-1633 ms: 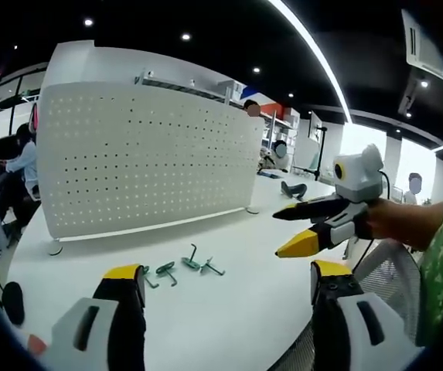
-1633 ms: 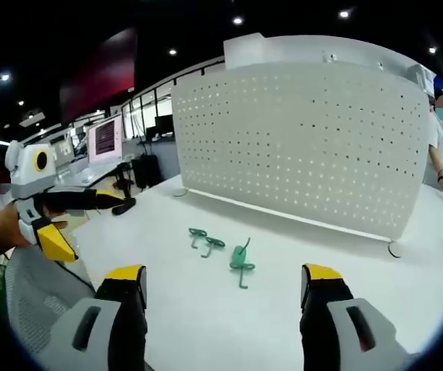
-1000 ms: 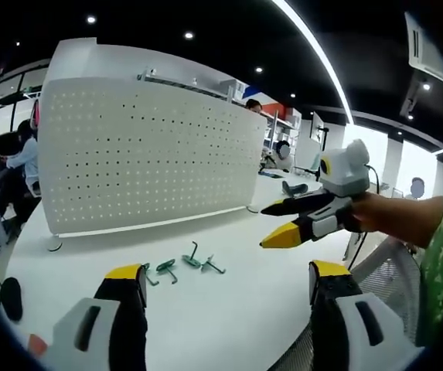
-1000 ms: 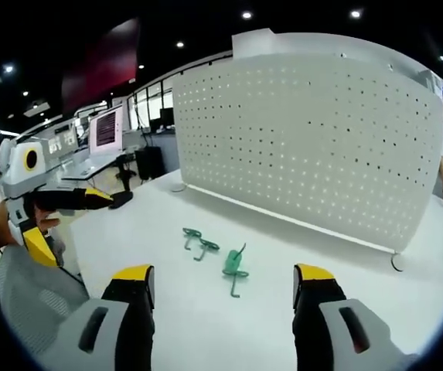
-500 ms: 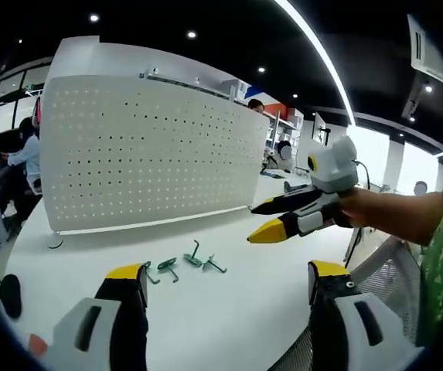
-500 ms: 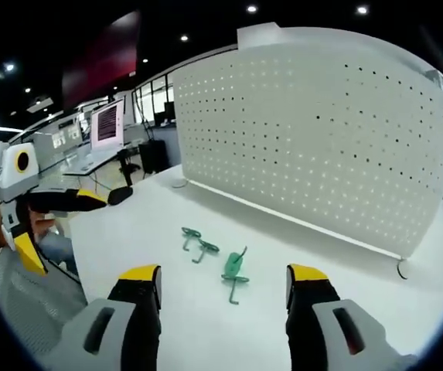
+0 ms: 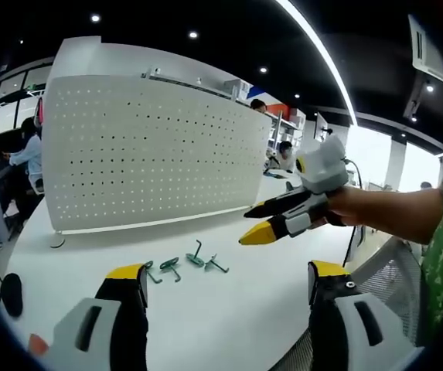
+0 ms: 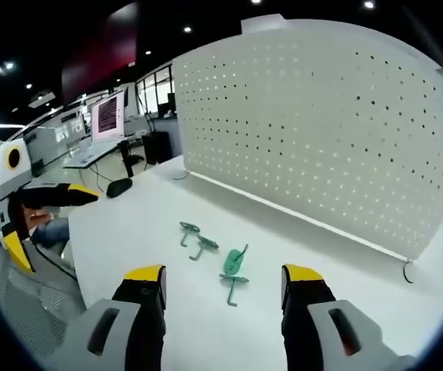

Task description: Insert the hook assembly into the mounting plate slot until the hook locks in place.

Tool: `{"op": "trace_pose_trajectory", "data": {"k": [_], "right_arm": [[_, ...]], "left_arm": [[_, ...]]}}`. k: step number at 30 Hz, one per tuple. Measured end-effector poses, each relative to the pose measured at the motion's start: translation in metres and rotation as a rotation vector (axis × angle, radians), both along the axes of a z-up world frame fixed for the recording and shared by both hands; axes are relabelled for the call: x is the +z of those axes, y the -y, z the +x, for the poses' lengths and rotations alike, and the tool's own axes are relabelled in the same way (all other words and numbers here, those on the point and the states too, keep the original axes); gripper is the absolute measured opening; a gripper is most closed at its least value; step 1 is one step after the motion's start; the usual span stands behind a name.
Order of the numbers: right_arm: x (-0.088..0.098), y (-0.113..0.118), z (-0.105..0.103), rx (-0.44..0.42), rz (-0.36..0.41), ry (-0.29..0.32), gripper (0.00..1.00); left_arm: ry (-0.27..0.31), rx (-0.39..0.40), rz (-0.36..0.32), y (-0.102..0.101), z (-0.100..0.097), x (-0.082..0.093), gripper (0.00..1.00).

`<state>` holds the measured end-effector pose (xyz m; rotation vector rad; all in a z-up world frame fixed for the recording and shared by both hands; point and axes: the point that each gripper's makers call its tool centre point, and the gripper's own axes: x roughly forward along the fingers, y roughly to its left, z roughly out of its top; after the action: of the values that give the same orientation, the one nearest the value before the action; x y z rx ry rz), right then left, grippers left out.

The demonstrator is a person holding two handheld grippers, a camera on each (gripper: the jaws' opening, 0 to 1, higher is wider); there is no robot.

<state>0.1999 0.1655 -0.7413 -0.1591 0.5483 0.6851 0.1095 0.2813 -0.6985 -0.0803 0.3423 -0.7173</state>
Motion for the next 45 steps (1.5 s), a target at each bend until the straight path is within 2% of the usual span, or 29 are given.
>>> {"op": "trace_pose_trajectory", "data": {"k": [23,27,35,45], "right_arm": [[-0.024,-0.005,0.03,0.019,-0.033,-0.071,0.53],[-0.029,-0.006,0.034,0.025,-0.029,-0.095,0.5],[-0.03,-0.01,0.045,0.021,0.0,-0.123,0.45],[-0.038,-0.017,0.055,0.041,-0.018,-0.151,0.42]], "left_arm": [[-0.006,0.012,-0.003,-0.003,0.003,-0.001,0.87],[-0.007,0.015,-0.005,-0.004,0.003,-0.001,0.86],[-0.011,0.017,-0.005,-0.004,0.004,-0.002,0.86],[-0.016,0.014,-0.004,-0.003,0.004,-0.002,0.85]]}}
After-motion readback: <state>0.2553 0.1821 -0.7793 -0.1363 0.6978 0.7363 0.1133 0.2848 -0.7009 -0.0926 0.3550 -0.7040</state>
